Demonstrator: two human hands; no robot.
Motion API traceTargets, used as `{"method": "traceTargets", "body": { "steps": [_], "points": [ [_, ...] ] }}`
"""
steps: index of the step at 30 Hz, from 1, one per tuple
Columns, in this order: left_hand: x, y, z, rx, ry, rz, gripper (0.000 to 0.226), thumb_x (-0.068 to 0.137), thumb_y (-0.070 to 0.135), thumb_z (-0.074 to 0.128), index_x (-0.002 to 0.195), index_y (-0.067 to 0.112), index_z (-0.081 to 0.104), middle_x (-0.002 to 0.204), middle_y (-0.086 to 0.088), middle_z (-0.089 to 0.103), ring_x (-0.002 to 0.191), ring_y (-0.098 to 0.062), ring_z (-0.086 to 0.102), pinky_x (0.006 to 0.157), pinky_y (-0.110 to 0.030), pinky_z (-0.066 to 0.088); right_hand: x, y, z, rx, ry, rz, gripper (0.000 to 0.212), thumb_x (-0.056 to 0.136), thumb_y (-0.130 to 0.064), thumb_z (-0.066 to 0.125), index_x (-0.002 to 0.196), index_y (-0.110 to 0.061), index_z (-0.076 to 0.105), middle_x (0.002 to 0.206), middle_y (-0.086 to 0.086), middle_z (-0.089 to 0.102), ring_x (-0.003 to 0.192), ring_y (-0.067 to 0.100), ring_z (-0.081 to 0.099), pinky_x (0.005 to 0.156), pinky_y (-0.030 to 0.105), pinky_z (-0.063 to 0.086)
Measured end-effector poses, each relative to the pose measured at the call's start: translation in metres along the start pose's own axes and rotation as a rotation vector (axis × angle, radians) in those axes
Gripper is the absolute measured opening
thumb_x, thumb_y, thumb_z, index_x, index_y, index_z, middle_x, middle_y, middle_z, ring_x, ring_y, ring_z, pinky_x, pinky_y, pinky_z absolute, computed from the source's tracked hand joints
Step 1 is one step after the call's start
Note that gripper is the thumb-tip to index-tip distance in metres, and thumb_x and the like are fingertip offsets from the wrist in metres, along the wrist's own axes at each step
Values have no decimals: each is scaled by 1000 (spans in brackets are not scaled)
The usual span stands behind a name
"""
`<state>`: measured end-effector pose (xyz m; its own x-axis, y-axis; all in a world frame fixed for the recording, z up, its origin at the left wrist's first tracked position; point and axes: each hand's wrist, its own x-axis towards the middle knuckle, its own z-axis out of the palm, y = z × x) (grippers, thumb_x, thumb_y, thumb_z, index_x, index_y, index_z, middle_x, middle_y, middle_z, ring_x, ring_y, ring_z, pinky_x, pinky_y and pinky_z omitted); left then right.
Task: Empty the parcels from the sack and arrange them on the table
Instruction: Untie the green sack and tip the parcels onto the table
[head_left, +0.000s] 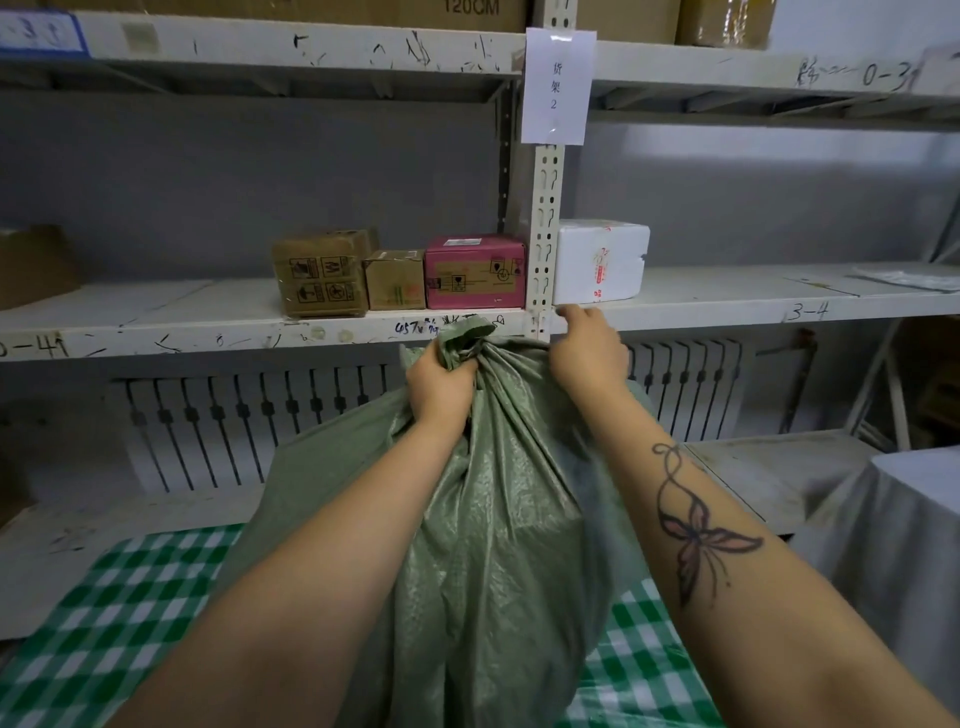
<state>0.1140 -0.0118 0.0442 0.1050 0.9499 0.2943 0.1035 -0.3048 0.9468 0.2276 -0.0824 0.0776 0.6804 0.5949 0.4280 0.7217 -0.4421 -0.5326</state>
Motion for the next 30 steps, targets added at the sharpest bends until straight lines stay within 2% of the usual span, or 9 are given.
{"method": "traceTargets", "body": {
  "steps": [3, 5, 7, 9, 14, 20, 24, 27, 30],
  "points": [
    [4, 2, 0, -22, 23, -19, 29, 84, 10, 65, 112, 10, 65, 109, -8, 68, 102, -25, 62, 79, -24, 42, 14, 17, 1, -157, -261, 242, 43, 95, -14, 38, 138, -17, 43, 143, 11, 41, 129, 36, 39, 107, 48, 35],
    [4, 5, 0, -28, 48, -20, 27, 83, 10, 65, 110, 9, 66, 107, -8, 68, 101, -25, 62, 80, -25, 43, 19, 22, 3, -197, -370, 236, 42, 94, -13, 39, 135, -11, 47, 140, 14, 46, 125, 36, 46, 103, 47, 41],
    [3, 8, 1, -33, 70, -9, 26, 83, 10, 65, 109, 9, 66, 106, -9, 68, 100, -24, 62, 80, -25, 43, 21, 24, 0, -186, -337, 233, 38, 94, -7, 39, 130, -6, 52, 135, 17, 51, 120, 36, 51, 96, 44, 45],
    [1, 14, 2, -44, 84, 12, 26, 83, 9, 65, 109, 8, 66, 107, -9, 68, 100, -22, 61, 79, -24, 42, 21, 25, -5, -94, -234, 266, 34, 94, -2, 39, 124, -3, 54, 130, 19, 54, 116, 37, 54, 91, 42, 46],
    [5, 44, 1, -139, 146, 56, 26, 85, 11, 64, 111, 9, 64, 111, -8, 67, 104, -23, 60, 80, -24, 41, 26, 2, -35, 178, -10, 302, 31, 95, -1, 40, 125, 1, 48, 131, 20, 52, 120, 36, 51, 93, 39, 44],
    [18, 83, -13, -317, 225, 68, 30, 86, 14, 64, 115, 8, 61, 115, -7, 66, 107, -22, 60, 83, -24, 42, 41, -60, -92, 317, 194, 133, 28, 96, -4, 40, 122, 0, 48, 131, 19, 53, 122, 36, 49, 96, 41, 42],
    [19, 92, -24, -423, 253, 65, 28, 86, 14, 64, 112, 6, 61, 113, -7, 65, 106, -20, 60, 95, -30, 45, 39, -98, -110, 306, 289, -46, 29, 96, -3, 31, 120, -3, 49, 126, 18, 56, 114, 37, 53, 94, 45, 41],
    [19, 85, -34, -426, 266, 84, 25, 88, 14, 62, 111, 5, 60, 103, -1, 62, 96, -14, 56, 87, -25, 43, 27, -120, -109, 259, 299, -205, 32, 91, 4, 30, 117, -2, 48, 119, 20, 58, 108, 36, 54, 93, 45, 40],
    [18, 68, -45, -381, 262, 98, 26, 88, 16, 61, 111, 4, 60, 100, -2, 60, 95, -15, 55, 82, -23, 41, 10, -135, -93, 186, 258, -338, 34, 89, 6, 32, 118, -2, 45, 116, 20, 60, 107, 38, 55, 93, 46, 39]
  ]
}}
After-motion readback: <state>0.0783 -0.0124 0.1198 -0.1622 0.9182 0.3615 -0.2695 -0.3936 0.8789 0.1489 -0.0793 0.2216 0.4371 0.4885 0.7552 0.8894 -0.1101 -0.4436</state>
